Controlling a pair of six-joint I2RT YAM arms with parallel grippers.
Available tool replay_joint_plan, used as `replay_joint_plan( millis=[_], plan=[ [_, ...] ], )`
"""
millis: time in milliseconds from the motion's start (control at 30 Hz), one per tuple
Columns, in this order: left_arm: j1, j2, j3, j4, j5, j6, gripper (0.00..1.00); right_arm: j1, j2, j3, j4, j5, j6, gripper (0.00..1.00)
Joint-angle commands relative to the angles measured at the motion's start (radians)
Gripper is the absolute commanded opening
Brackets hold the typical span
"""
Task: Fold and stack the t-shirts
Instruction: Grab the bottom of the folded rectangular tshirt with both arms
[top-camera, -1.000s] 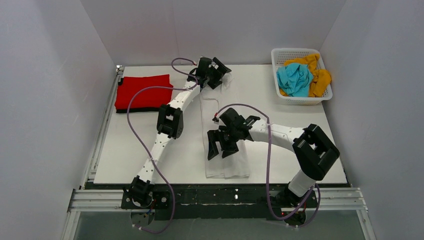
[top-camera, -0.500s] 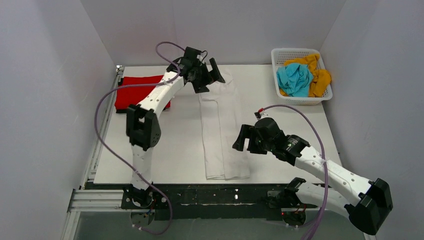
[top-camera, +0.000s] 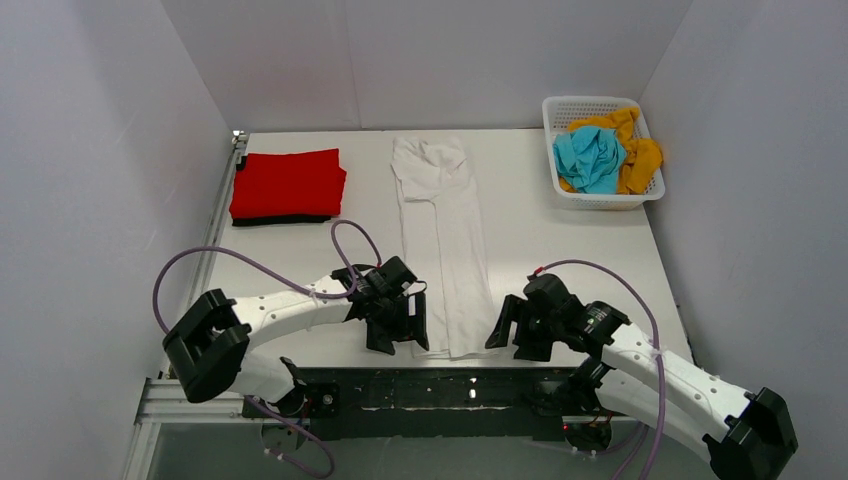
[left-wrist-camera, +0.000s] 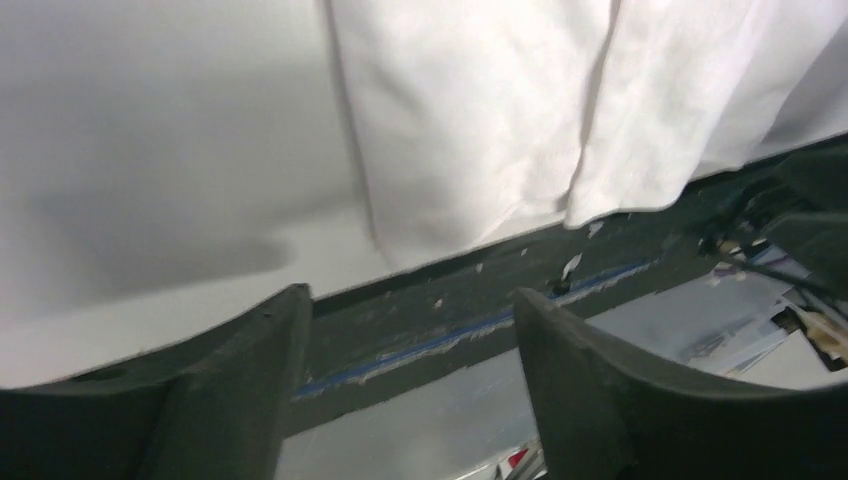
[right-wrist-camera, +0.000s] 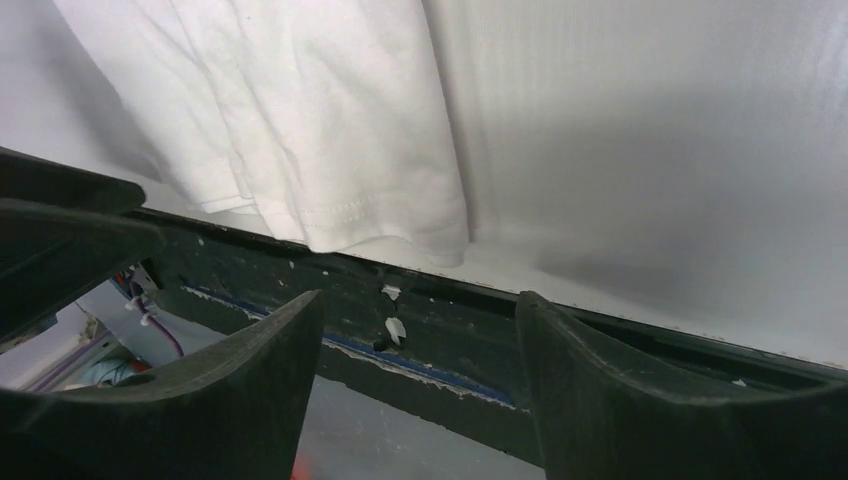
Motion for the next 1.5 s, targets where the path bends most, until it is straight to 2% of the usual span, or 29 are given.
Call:
replay_joint_plan(
  millis=[0,200,433,500,633,800,833,933,967,1167,1233,1333,1467],
  plan=[
    [-0.013,0.082,-0.053,0.087,-0.007,-0.066,0.67,-0.006,0.063,-0.020,0.081,-0.033,0.051,0.75],
    [-0.014,0.155,-0.047,0.055,-0.011,-0.081,0.49,-0.006,0.137,-0.010,0.101,-0.053,0.039,0.64],
    [-0.014,0.185,-0.014,-0.057,-0.032,-0.091,0.10,-0.015,0.213,-0.013,0.111,-0.067,0.049,0.46],
    [-0.014,0.176,-0.011,-0.089,-0.050,-0.093,0.04,-0.019,0.236,-0.016,0.125,-0.073,0.050,0.43],
    [-0.014,0.166,-0.002,-0.104,-0.060,-0.084,0.00,-0.029,0.306,-0.013,0.172,-0.117,0.024,0.32],
    [-0.014,0.160,0.003,-0.108,-0.054,-0.078,0.00,-0.035,0.416,0.006,0.224,-0.170,-0.009,0.29],
    [-0.014,0.157,0.001,-0.108,-0.054,-0.078,0.00,-0.035,0.437,0.010,0.231,-0.180,-0.013,0.26],
    [-0.014,0.140,-0.003,-0.122,-0.059,-0.076,0.00,-0.035,0.461,0.023,0.225,-0.196,-0.027,0.04],
    [-0.014,0.129,-0.004,-0.134,-0.061,-0.071,0.00,-0.035,0.450,0.024,0.218,-0.196,-0.029,0.01],
    [-0.014,0.047,0.008,-0.250,-0.001,0.009,0.00,-0.023,0.221,-0.013,0.179,-0.242,-0.006,0.01],
    [-0.014,0.022,0.000,-0.248,0.062,-0.015,0.00,-0.013,0.152,-0.051,0.222,-0.320,0.043,0.01],
    [-0.014,-0.015,-0.016,-0.249,0.110,-0.063,0.00,0.004,0.116,-0.051,0.177,-0.353,0.059,0.01],
    [-0.014,-0.070,-0.022,-0.272,0.048,-0.091,0.00,0.008,0.097,-0.035,0.165,-0.355,0.049,0.01]
  ],
)
